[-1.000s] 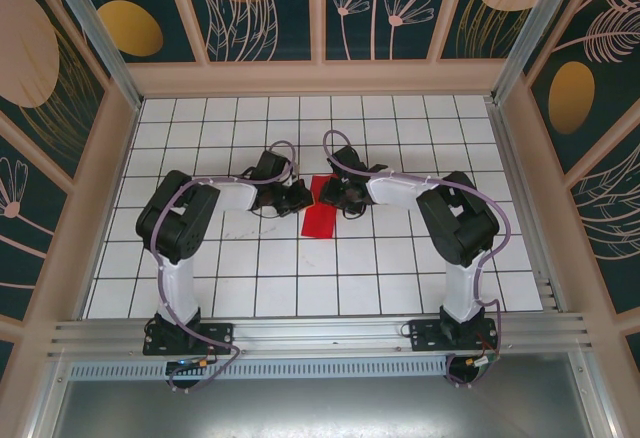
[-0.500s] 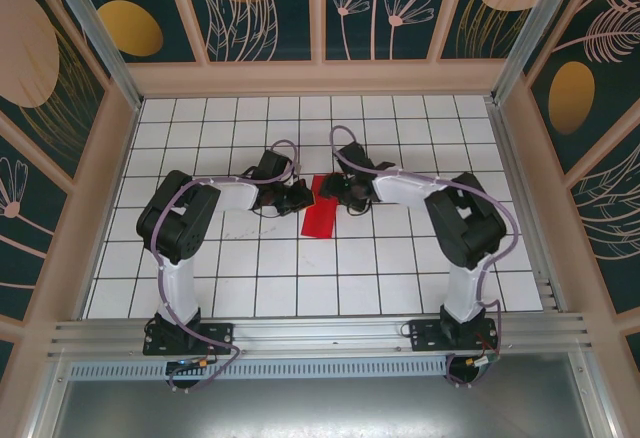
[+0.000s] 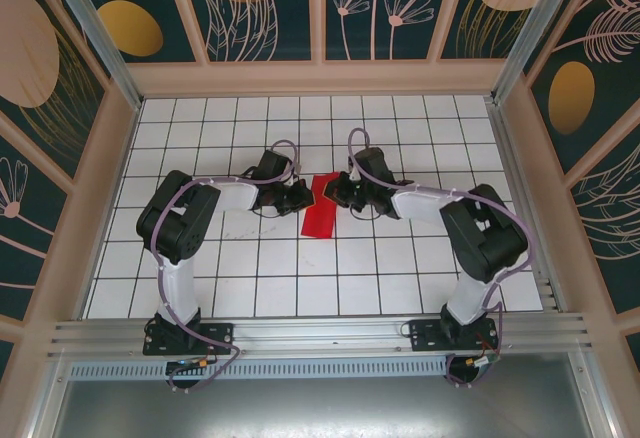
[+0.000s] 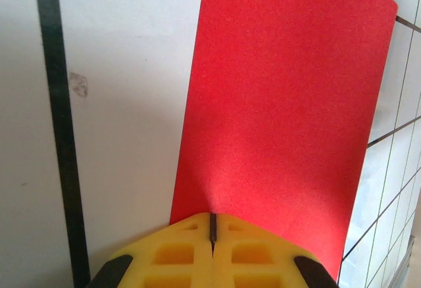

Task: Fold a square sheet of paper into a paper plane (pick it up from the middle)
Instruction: Fold the square sheet of paper in half at the center of the table.

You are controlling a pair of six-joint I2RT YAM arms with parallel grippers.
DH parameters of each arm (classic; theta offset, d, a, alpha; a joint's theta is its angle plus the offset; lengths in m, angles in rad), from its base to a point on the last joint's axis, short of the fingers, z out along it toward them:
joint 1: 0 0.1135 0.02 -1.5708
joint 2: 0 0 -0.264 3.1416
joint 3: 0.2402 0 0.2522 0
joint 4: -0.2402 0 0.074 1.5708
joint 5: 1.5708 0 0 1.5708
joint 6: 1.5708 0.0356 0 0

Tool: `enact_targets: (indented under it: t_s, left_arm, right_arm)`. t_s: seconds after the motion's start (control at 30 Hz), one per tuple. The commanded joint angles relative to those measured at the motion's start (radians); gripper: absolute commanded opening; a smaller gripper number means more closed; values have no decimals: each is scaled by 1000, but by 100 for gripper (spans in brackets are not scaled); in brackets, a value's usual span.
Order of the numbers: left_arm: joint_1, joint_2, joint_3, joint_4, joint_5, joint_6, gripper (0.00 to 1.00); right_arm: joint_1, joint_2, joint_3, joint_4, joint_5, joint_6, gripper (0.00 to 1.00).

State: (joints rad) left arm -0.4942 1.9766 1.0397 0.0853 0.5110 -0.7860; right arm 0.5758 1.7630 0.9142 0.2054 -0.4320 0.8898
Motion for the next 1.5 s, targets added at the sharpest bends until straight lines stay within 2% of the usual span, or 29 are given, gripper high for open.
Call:
enact_targets:
  t_s: [0.0,0.53,0.73,0.93,1.33,1.47]
  left_arm:
    - [-10,28,-33,-75,-63,27,0]
    - [-10,25,-46,-78,-67,27,0]
    - [-10,27,-44,-79,-65,30,0]
    - [-10,29,-44,-78,-63,29,0]
    - [-10,26,-45,-80,-63,34,0]
    - [-10,27,-42,-83,-62,36,0]
  right_arm:
    - [-1,35,-27,40,-30,-11,0]
    - [-23,78,-167,3,33,-67,0]
    - [-23,-14,-147,24,-11,-81,0]
    - [-7,-42,-198,163,-106,-19,0]
    - [3,31,-264,144,-59,-31,0]
    - [4,8,-269,133,-48,-21,0]
